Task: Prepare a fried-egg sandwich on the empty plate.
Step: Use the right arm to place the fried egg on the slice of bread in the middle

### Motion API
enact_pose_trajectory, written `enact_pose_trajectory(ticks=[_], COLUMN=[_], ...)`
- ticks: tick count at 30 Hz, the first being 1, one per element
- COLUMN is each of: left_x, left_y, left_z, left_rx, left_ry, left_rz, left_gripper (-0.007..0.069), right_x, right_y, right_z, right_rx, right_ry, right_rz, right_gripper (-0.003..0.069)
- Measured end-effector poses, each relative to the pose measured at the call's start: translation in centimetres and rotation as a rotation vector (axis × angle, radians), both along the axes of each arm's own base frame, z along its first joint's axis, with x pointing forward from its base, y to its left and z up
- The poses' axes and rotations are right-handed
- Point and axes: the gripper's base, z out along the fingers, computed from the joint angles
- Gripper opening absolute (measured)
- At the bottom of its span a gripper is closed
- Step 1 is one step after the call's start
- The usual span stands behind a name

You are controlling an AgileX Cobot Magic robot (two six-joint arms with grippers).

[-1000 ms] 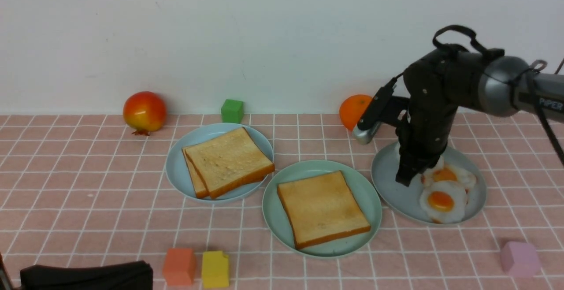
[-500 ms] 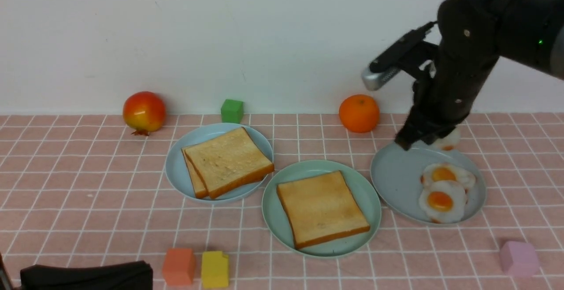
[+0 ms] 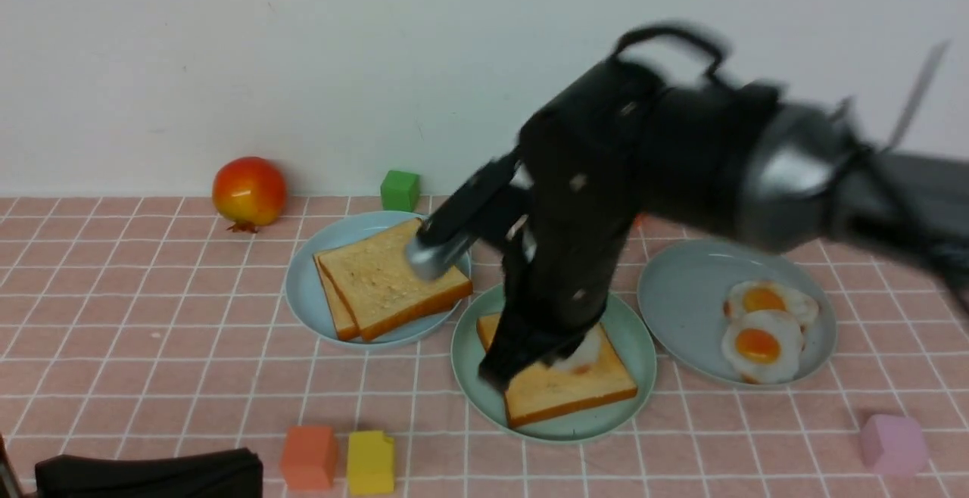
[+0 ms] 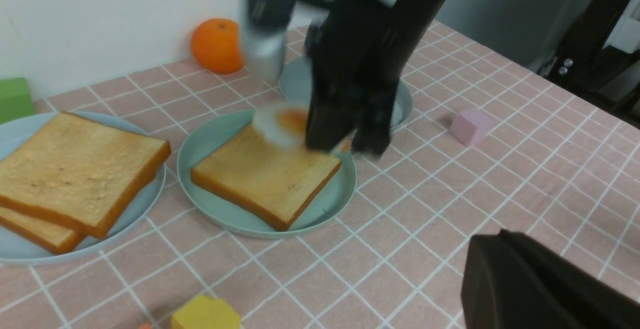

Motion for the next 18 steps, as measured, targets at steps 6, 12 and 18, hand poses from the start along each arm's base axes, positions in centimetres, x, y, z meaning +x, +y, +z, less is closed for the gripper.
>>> enact_pose_trajectory(ticks=[6, 12, 18], left_x=[0.0, 0.0, 0.0], left_y=[0.0, 0.0, 0.0], left_z=[0.0, 0.0, 0.0], left_rx=[0.0, 0.0, 0.0], left_ry=[0.0, 0.0, 0.0], left_rz=[0.0, 0.0, 0.0], left_gripper=[0.0021, 0.0024, 0.0027], right_x=[0.9, 1.6, 2.1], right_y=[0.8, 1.0, 0.7], right_z=[-3.1, -5.0, -5.0], right_rx=[-0.018, -0.056, -0.087], right_ry=[0.012, -0.004, -0.058], right_rz=[-0.003, 0.015, 0.011], right_gripper=[0.0043, 0.0043, 0.0061])
